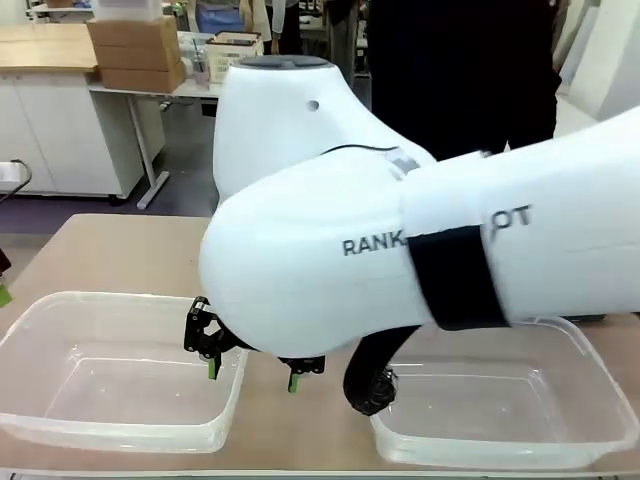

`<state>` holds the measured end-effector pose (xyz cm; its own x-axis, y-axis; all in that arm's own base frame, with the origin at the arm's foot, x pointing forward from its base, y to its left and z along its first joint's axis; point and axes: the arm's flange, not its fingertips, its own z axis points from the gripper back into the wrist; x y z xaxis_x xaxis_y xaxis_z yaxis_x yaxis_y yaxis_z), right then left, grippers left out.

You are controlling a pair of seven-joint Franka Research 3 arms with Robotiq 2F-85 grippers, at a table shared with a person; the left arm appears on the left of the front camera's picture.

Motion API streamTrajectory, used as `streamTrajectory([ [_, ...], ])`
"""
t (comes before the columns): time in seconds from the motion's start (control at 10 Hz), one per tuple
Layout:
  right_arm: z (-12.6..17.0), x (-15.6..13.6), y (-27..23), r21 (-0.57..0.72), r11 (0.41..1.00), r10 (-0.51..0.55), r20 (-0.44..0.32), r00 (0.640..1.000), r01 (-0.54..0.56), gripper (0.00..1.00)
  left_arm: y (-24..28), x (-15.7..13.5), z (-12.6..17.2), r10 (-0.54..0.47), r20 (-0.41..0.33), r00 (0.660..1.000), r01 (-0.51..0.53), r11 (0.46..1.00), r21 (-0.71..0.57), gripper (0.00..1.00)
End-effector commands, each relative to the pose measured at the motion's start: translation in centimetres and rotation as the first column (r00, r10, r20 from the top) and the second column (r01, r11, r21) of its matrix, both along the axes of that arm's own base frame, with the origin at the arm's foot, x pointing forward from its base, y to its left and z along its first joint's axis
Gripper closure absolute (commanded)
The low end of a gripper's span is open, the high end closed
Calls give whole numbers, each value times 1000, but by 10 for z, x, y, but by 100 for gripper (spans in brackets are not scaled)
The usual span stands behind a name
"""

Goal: Sort the waste into each basket.
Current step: Pick up the Organizing box on the left side of the table and lift it.

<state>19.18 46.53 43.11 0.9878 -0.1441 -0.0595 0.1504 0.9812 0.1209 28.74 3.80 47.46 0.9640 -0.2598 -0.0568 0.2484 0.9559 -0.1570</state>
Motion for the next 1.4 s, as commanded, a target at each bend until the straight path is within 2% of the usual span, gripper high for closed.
streamTrajectory([
  [0.0,2,-4,-7,33,997,64,-27,998,-63,0,9,-7,19,-10,92,996,8,1000,19,0],
  [0.1,0,0,0,0,1000,0,0,1000,0,0,0,0,0,0,0,1000,0,1000,0,0],
  [0.2,-6,1,17,-31,998,-62,35,997,63,0,-4,-3,-17,53,28,998,-55,997,51,0],
  [0.3,-15,8,26,-13,988,-151,46,988,152,0,-6,-9,-47,14,-15,1000,-14,999,31,0],
  [0.4,-24,17,33,10,981,-196,43,980,196,0,-8,-13,-70,-26,-44,999,28,999,27,0],
  [0.6,-50,28,49,-22,981,-195,-2,981,195,0,-20,-17,-101,-60,-76,995,59,998,-10,0],
  [0.8,-69,38,55,-29,978,-205,-1,979,205,0,-27,-23,-122,-83,-95,992,78,996,-49,0],
  [1.1,-64,38,53,-42,975,-219,11,976,219,0,-26,-37,-148,-98,-200,975,105,994,25,0],
  [1.3,-62,37,53,-26,978,-205,2,979,205,0,-21,-47,-159,-83,-211,974,85,996,0,0],
])
